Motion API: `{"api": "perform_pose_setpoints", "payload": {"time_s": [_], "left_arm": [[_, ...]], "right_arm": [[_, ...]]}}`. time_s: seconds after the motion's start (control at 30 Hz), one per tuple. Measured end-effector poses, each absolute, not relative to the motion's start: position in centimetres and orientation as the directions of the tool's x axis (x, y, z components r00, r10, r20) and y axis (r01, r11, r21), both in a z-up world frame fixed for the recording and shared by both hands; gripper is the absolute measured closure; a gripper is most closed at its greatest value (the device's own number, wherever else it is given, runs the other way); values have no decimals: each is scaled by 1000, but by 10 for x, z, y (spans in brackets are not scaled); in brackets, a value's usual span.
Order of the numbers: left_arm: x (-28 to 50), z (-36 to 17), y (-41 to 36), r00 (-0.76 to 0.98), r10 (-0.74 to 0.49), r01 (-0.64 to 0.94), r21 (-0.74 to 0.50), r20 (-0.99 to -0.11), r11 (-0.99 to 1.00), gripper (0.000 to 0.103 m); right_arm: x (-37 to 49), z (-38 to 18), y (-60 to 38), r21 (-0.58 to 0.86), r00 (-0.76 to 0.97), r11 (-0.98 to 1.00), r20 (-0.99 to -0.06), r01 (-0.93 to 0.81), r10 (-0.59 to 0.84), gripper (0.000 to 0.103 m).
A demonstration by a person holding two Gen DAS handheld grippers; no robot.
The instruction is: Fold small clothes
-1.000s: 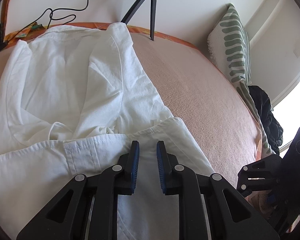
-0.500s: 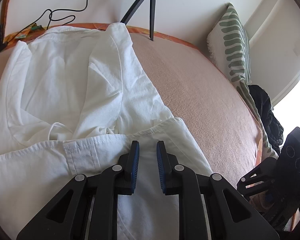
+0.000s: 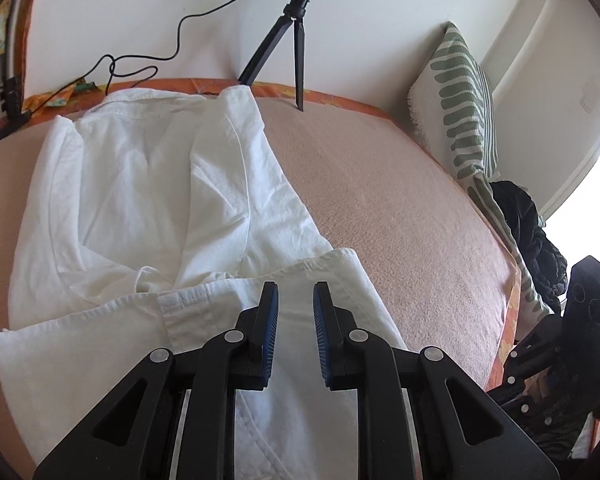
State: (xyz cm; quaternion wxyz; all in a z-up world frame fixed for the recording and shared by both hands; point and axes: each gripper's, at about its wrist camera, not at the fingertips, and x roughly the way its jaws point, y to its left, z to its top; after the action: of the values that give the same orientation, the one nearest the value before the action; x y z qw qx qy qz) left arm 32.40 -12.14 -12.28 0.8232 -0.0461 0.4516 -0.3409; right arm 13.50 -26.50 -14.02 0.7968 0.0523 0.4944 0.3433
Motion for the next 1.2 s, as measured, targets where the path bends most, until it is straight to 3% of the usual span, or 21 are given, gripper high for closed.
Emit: {"api": "perform_pose_setpoints", "payload": {"time_s": [0.27, 0.33, 0.47, 0.6, 0.63, 0.8, 0.87, 0.9, 0.93, 0.97, 1.07, 1.2], "left_arm": [[306, -88, -65, 424, -591, 510, -359, -686, 782, 87], [300, -88, -53, 416, -574, 519, -335, -705, 787, 87], [291, -110, -29, 409, -479, 530, -226, -777, 818, 86], [302, -142, -13, 382, -435, 495, -217, -816, 841, 86], [305, -146, -12, 385, -426, 502, -201, -819, 841, 86], [325, -133, 5, 444, -443, 479, -212, -779, 852, 86], [336, -126, 14, 470, -450, 461, -223, -760, 859, 85], [343, -124, 18, 476, -452, 448, -234, -755, 863, 77], [351, -123, 22, 477, -460, 436, -252, -749, 864, 74], [358, -123, 25, 475, -471, 427, -274, -743, 862, 71], [378, -125, 30, 475, -467, 392, -296, -746, 871, 50], [404, -130, 35, 476, -486, 356, -344, -733, 869, 50]], "right_arm": [[174, -121, -230, 291, 420, 818, -744, -495, 519, 96], [187, -125, -217, 281, 417, 819, -751, -500, 512, 96], [212, -144, -198, 141, 435, 872, -822, -469, 367, 93], [232, -163, -218, 200, 384, 907, -856, -370, 345, 93], [233, -164, -221, 195, 380, 912, -862, -361, 335, 97], [235, -157, -220, 179, 356, 913, -880, -366, 315, 97], [244, -147, -228, 230, 376, 911, -855, -343, 357, 92], [251, -142, -233, 235, 398, 916, -844, -326, 358, 82], [259, -139, -238, 223, 427, 927, -838, -300, 340, 63], [268, -136, -244, 213, 457, 939, -830, -272, 320, 56], [303, -137, -261, 267, 480, 940, -809, -215, 339, 52], [339, -142, -280, 343, 487, 927, -790, -151, 371, 51]]}}
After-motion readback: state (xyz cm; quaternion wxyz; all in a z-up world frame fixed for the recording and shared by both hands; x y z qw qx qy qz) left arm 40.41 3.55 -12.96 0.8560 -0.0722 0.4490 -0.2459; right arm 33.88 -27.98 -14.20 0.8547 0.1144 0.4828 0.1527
